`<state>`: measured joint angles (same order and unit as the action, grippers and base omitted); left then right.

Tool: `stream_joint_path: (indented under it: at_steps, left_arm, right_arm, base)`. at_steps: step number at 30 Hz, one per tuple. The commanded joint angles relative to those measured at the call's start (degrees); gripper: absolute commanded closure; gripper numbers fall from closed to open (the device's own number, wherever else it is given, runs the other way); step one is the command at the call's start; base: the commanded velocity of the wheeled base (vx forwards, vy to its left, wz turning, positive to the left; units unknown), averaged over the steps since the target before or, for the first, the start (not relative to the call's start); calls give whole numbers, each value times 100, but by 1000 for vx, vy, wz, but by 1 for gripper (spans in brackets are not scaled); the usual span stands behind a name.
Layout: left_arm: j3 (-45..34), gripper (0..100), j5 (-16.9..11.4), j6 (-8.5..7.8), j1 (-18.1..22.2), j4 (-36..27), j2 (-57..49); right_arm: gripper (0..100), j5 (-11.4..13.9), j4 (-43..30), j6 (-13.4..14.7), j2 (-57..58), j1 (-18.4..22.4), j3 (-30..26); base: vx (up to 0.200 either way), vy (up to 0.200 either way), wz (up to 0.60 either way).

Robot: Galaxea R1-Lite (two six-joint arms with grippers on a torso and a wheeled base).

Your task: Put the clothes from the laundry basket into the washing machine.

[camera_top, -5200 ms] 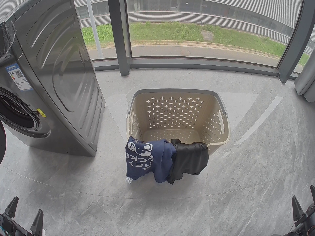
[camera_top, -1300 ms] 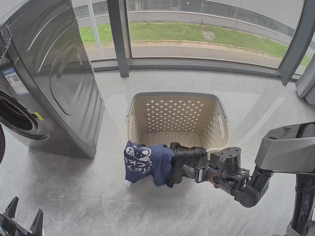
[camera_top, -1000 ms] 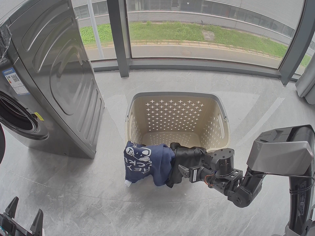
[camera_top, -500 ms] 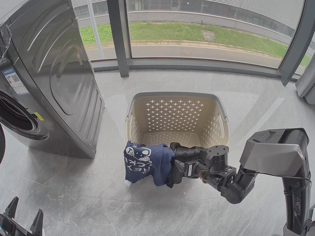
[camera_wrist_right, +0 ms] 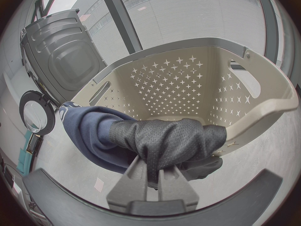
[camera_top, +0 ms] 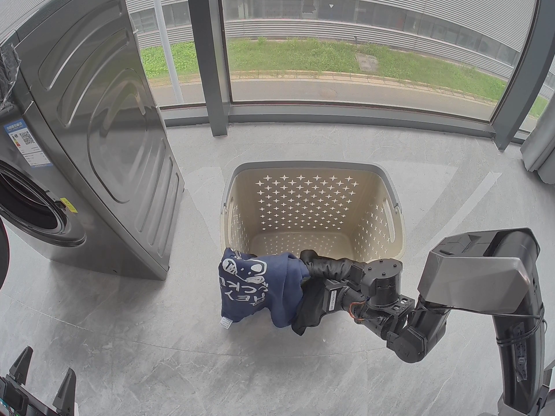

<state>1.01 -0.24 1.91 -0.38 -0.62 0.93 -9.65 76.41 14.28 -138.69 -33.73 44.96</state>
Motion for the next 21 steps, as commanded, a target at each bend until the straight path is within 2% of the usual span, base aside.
stream_joint_path:
  at_steps: [1, 4, 9, 12, 16, 18, 21]
  left_arm:
    - [-84, 0, -2, 2, -6, 1, -66]
    - [-84, 0, -2, 2, 3, 1, -66]
    - [-84, 0, -2, 2, 3, 1, -66]
    - [-84, 0, -2, 2, -6, 1, -66]
    - [-84, 0, -2, -7, -6, -8, -66]
    - [-84, 0, -2, -7, -6, -8, -66]
    - [-84, 0, -2, 2, -6, -8, -66]
  right_arm:
    - [100, -1, 14, 5, 167, -28, -198]
    - [100, -36, 49, 5, 457, -28, -435]
    - [100, -63, 304, -179, 1442, 25, -1182]
    - [100, -45, 357, -188, 2127, 33, -1604]
    - [100, 104, 419, -197, 3147, -46, -2149]
    - [100, 289, 515, -206, 3648, -125, -2316]
    - [100, 385, 419, -399, 4149, -125, -2378]
  base:
    - [0, 0, 0]
    - [0, 0, 0]
    - [0, 0, 0]
    - [0, 0, 0]
    - [0, 0, 0]
    - [0, 0, 0]
    - [0, 0, 0]
